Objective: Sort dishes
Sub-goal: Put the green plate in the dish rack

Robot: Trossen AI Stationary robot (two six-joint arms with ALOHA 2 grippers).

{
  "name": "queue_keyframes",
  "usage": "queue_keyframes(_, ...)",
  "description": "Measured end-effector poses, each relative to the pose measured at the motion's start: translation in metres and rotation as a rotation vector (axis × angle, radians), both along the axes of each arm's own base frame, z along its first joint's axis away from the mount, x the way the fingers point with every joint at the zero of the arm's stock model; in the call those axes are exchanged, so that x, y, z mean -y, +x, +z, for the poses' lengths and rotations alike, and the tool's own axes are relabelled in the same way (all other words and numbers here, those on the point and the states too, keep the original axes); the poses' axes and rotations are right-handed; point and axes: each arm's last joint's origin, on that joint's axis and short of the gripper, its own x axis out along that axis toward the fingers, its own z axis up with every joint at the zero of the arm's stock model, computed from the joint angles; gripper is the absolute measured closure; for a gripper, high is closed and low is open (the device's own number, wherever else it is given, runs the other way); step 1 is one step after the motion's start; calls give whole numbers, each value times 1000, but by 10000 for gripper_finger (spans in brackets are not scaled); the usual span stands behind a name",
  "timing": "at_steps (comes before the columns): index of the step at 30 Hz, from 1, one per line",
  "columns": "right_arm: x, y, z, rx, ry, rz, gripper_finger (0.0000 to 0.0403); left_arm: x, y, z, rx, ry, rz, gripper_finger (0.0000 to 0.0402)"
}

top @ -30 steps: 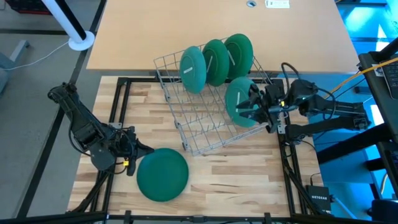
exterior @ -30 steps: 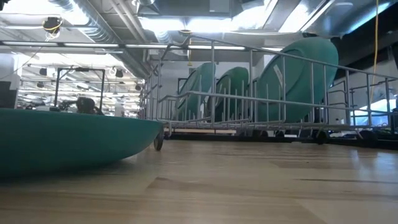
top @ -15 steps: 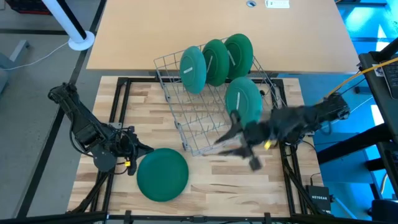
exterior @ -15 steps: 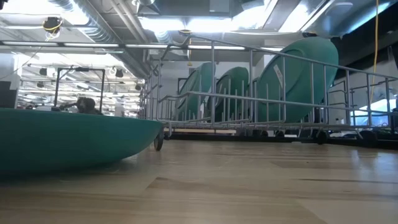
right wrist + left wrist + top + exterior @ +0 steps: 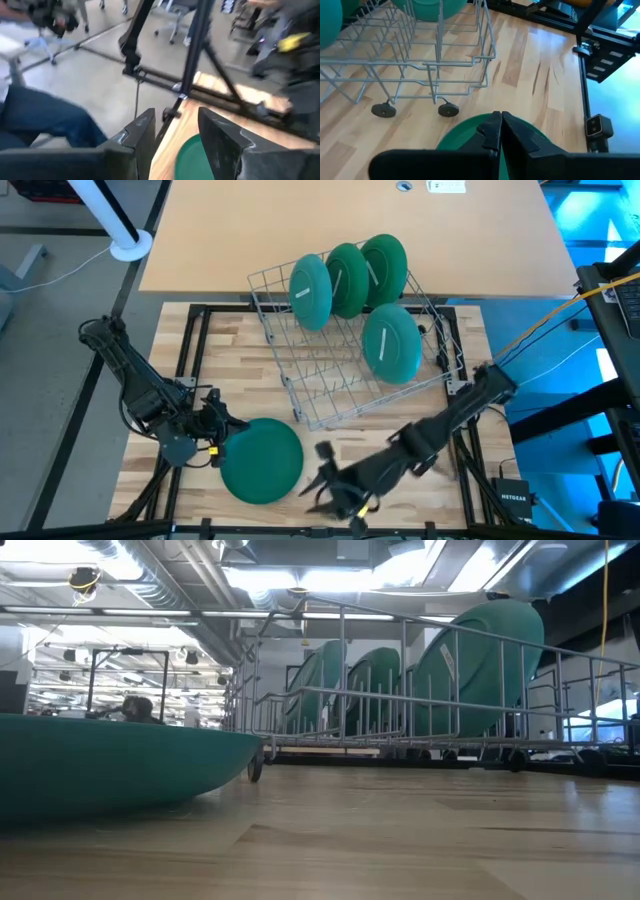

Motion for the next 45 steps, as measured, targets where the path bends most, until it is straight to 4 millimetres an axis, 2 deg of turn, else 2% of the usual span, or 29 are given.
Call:
queue_keyframes(8,-29,32,-65,-123,-48,79,249,0,0,0,-1,-23,8,398)
queue_keyframes(15,-41,51,-116,-218,-103,85,249,0,0,-1,-3,-25,6,398)
queue_keyframes(19,-39,61,-137,-252,-136,48,249,0,0,-1,-4,-25,5,398)
queue_keyframes(24,-24,79,-162,-295,-163,-10,249,0,0,-1,-4,-24,5,398)
queue_keyframes(30,-6,94,-185,-366,-132,-6,249,0,0,-1,-4,-24,5,398)
queue_keyframes(33,-4,97,-196,-401,-128,5,249,0,0,-1,-4,-24,5,398)
queue_keyframes(45,0,90,-218,-536,-246,-56,249,0,0,-1,-6,-16,0,398)
